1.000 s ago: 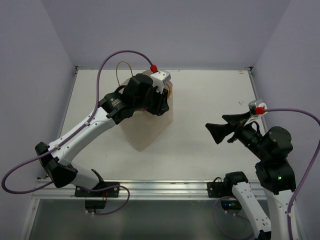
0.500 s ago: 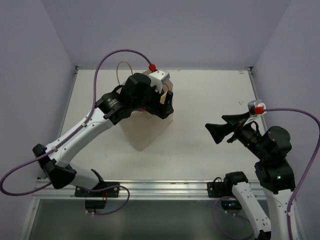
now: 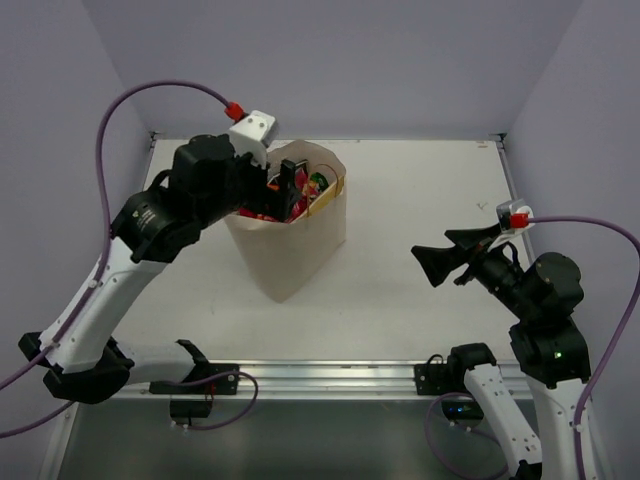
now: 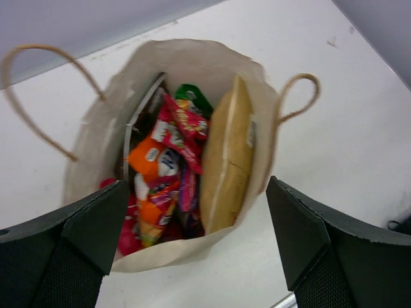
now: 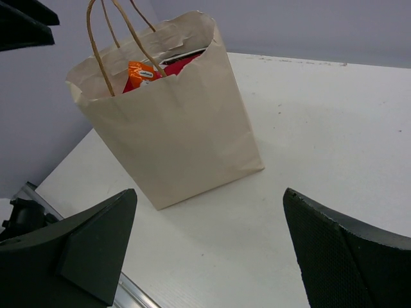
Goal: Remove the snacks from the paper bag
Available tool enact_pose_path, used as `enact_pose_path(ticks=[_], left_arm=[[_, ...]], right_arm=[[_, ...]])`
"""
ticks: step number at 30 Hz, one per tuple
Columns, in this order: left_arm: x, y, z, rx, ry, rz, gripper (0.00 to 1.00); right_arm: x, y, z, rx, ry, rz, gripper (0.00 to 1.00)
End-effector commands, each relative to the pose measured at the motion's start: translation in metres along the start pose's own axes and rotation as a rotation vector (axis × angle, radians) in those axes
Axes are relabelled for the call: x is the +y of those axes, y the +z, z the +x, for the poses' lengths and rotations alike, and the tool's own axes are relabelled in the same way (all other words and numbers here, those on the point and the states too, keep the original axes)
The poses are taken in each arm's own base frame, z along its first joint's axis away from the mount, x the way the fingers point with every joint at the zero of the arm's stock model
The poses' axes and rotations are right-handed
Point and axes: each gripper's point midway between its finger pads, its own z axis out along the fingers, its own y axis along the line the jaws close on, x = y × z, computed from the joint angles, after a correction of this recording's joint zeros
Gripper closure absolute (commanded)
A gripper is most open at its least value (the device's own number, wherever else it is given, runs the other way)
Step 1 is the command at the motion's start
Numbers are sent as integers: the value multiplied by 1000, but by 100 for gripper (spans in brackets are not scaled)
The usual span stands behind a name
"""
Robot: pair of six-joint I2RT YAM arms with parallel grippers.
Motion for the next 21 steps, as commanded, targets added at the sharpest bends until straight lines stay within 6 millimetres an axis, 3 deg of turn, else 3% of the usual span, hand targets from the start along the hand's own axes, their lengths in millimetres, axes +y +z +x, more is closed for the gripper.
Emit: enact_pose_path(ticks=[1,3,6,7,10,12,21], left_arm=[[53,-33,-22,-73,36,-168,4],[86,-38,-27,-84,48,-267,4],[117,-37,-28,-74,69,-369,5],[118,-28,-25,-57,84,-349,7],[154,-8,-8,-17,35,-366,10],[164,6,1,-7,11,-333,12],[162,52,19,-6,15,-122,17]], right_arm=[[8,-2,-3,-18,-25,-39,1],[10,-2,-2,-15,-27,-54,1],[11,-4,-3,-19,-34,-55,1],[12,-5,-4,-26,-37,-56,1],[14,-7,-3,-24,-42,-65,1],[15,-9,-2,-28,-47,-66,1],[15,-12,1,-37,-59,-68,1]])
